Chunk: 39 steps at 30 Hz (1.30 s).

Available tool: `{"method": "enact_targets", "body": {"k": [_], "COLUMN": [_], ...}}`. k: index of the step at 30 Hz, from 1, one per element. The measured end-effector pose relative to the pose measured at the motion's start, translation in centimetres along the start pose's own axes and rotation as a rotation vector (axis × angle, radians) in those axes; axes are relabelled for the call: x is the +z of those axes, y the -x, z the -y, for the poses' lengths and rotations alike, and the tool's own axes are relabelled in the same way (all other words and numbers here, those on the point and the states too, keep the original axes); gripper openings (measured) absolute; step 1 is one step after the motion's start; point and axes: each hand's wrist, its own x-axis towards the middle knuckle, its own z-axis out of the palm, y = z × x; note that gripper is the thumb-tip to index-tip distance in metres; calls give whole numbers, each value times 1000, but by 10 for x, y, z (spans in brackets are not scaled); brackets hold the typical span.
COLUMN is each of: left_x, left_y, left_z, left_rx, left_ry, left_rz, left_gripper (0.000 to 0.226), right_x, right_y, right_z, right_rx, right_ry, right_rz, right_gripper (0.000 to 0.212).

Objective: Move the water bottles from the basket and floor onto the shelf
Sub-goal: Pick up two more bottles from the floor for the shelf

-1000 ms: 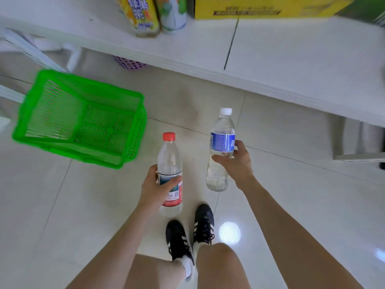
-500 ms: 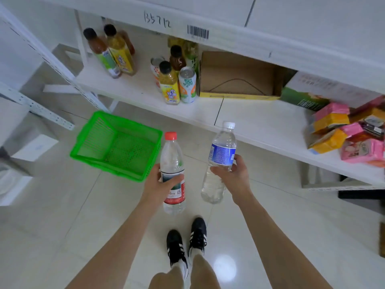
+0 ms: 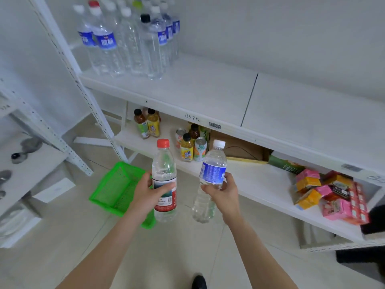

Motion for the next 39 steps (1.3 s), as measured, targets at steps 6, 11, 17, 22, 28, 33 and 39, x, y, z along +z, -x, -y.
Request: {"method": "enact_targets", "body": {"k": [6, 11, 17, 22, 28, 33, 39], "left_x": [-76, -140, -184, -197, -216, -231, -228], "left_y": [-10, -32, -70, -113, -180, -242, -310], "left_z": [-43, -65, -91, -115, -150, -194, -235], "left_rx": [105, 144, 191, 229, 265, 327, 389], "left_ry": [9, -24, -17, 15, 46, 35, -26], "left_rz": [37, 64, 55, 94, 134, 248, 368], "left_gripper": [42, 44, 50, 47, 51, 47, 48], "right_x": [74, 134, 182, 212, 249, 285, 319], "right_y": [17, 21, 2, -30, -77, -116, -157], "right_z": [46, 77, 111, 136, 172, 207, 230], "right_rx": [-124, -183, -248, -301, -364, -388, -408], "right_ry": [-12, -45, 5, -4, 17, -57, -66], "right_rz": [-7, -38, -66, -74, -77, -111, -222], "right_gripper": [55, 53, 52, 49, 54, 54, 55]}}
